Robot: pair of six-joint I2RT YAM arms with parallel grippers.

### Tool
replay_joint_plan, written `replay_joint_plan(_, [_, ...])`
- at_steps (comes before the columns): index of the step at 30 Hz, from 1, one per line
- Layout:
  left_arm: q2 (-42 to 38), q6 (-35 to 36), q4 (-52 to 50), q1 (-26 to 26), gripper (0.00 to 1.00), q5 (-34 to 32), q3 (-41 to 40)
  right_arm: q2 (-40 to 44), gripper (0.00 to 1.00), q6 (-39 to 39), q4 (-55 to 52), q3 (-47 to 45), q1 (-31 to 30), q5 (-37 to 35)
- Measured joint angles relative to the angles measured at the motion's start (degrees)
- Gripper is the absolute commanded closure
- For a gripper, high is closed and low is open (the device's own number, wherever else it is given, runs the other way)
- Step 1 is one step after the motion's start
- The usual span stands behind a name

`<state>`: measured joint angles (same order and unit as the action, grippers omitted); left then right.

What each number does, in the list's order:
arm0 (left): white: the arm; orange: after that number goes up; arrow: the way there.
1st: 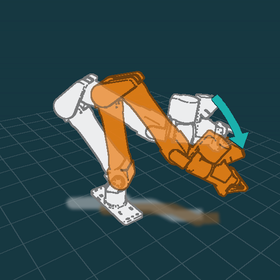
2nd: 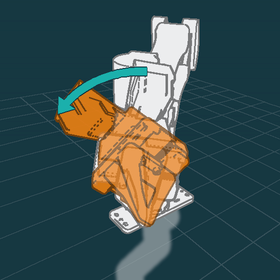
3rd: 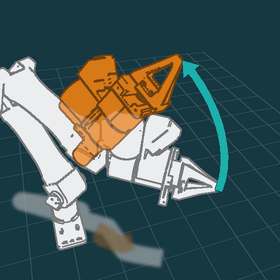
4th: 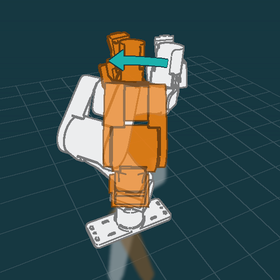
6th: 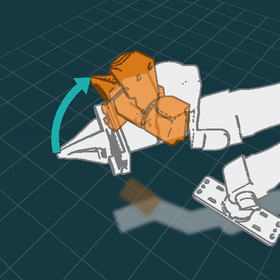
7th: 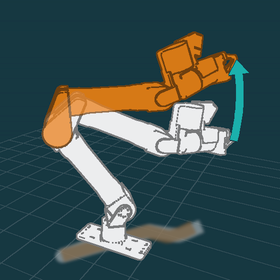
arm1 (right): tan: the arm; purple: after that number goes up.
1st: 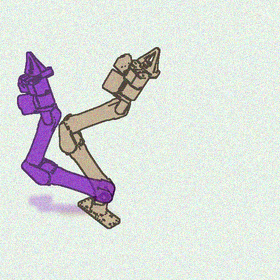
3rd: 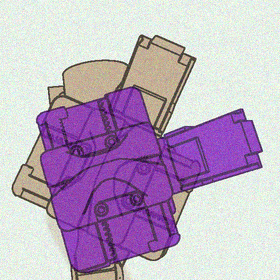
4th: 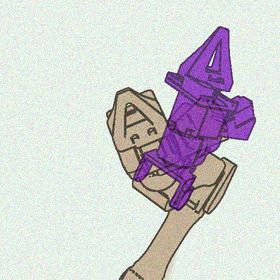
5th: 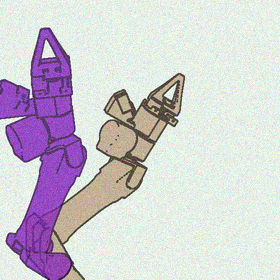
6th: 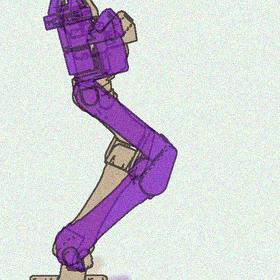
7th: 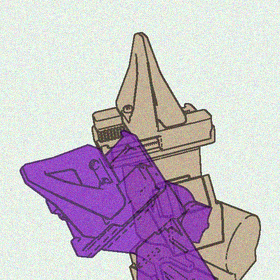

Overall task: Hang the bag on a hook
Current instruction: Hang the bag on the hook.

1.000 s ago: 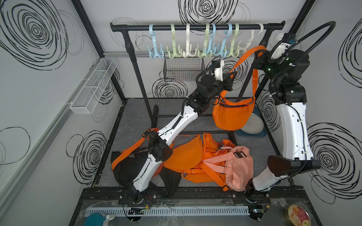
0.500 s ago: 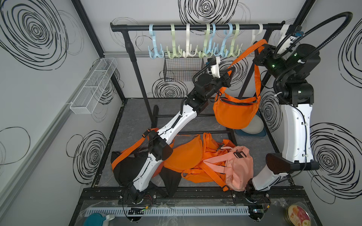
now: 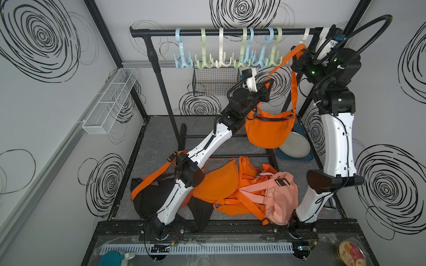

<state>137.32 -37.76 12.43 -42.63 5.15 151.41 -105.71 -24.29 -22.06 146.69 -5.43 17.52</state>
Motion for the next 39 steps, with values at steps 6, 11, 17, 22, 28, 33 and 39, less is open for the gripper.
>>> replay_joint_plan(6, [1.2, -1.0, 0.4, 0.2, 1.0, 0.0, 0.0, -0.6, 1.0, -0.6, -0.2, 0.0, 0.0, -0.2])
replay_joint_plan(11, [1.7, -1.5, 1.2, 0.5, 1.0, 0.5, 0.0, -0.7, 1.0, 0.0, -1.5, 0.0, -0.3, -2.8])
replay_joint_plan(17, [2.1, -1.5, 1.0, 0.9, 1.0, 2.4, -0.2, -0.8, 0.81, 1.3, -4.0, 0.0, -0.3, -5.8])
replay_joint_plan(22, [2.1, -1.7, 0.7, 1.8, 1.0, 3.8, -1.2, 0.6, 0.6, 2.8, -3.4, -2.8, -0.5, -6.9])
replay_joint_plan(28, [2.1, -1.9, 1.0, 2.3, 1.0, 4.6, -1.3, 3.8, 0.41, 4.0, -3.5, -5.6, -0.5, -7.1])
replay_joint_plan(33, [2.1, -1.9, 0.8, 2.3, 1.0, 5.3, -1.3, 7.6, 0.24, 4.7, -3.6, -11.8, -0.6, -7.1])
replay_joint_plan(39, [2.1, -2.0, 0.6, 2.3, 1.0, 5.7, -1.3, 9.9, 0.18, 5.1, -3.6, -16.5, -0.6, -7.2])
